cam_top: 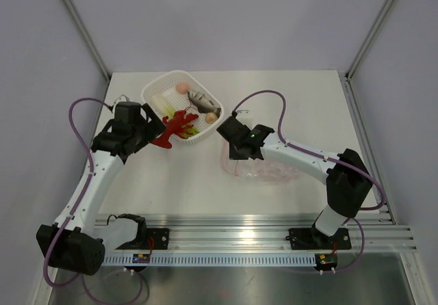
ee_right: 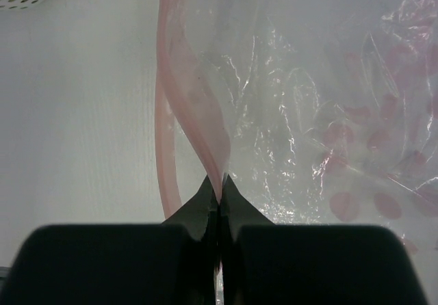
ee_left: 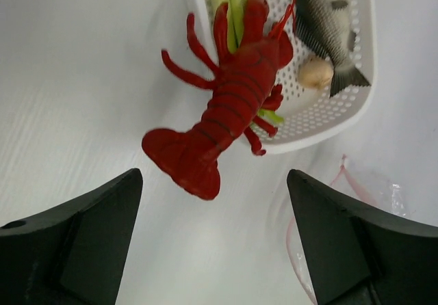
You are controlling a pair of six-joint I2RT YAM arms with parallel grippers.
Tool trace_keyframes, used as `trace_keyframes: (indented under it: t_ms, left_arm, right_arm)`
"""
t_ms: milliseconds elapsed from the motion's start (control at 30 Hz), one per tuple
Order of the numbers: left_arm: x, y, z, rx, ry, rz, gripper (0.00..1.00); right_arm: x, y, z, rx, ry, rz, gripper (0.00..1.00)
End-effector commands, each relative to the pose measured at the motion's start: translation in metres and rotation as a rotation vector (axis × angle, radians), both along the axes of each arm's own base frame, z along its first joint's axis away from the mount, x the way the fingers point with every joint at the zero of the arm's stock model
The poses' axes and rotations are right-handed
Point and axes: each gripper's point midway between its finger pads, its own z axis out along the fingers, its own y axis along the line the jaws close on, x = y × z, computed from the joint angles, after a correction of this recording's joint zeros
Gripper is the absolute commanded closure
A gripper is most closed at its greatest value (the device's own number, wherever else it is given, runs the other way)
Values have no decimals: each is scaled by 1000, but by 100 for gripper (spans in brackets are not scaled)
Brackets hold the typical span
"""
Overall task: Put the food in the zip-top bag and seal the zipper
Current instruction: Adjust the fake lobster in the bin.
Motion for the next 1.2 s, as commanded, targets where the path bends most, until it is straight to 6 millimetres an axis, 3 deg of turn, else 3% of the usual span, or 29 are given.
trace_keyframes:
  t_ms: [0,167,400,433,600,733,833,867,967,1000,1033,1067,1167]
  left_arm:
    - [-10,-4,-14,-92,-50,110,8]
    - [-7,-5,-22,-150,-85,162,1]
    - [14,-33,-45,-266,-80,93,1]
    - [15,-34,-55,-268,-64,90,1]
    - [21,-41,-68,-291,-69,72,6]
    - [25,-38,-61,-282,-116,70,17]
    - [31,-34,-47,-245,-155,61,34]
    - [33,-30,-42,-214,-166,66,47]
    - [41,-23,-23,-163,-188,71,70]
    - [47,-23,-10,-157,-208,69,86]
    - [49,-22,-8,-146,-206,65,94]
    - [52,-18,-6,-135,-201,65,99]
    - [69,-5,8,-132,-206,53,100]
  right_arm:
    - [4,17,16,52,-41,22,100]
    - [-2,18,15,47,-36,29,100]
    - [-3,16,17,40,-39,23,100]
    - [-4,16,18,38,-39,24,100]
    - [-5,14,17,28,-35,19,100]
    - [-5,14,17,23,-34,19,100]
    - [-5,14,19,17,-36,19,100]
    - [-5,13,21,16,-40,17,100]
    - [-6,12,22,13,-43,13,100]
    - [-6,12,23,15,-45,11,100]
    - [-6,11,23,14,-44,10,100]
    - [-6,11,23,15,-43,10,100]
    - [-7,9,23,7,-41,7,100]
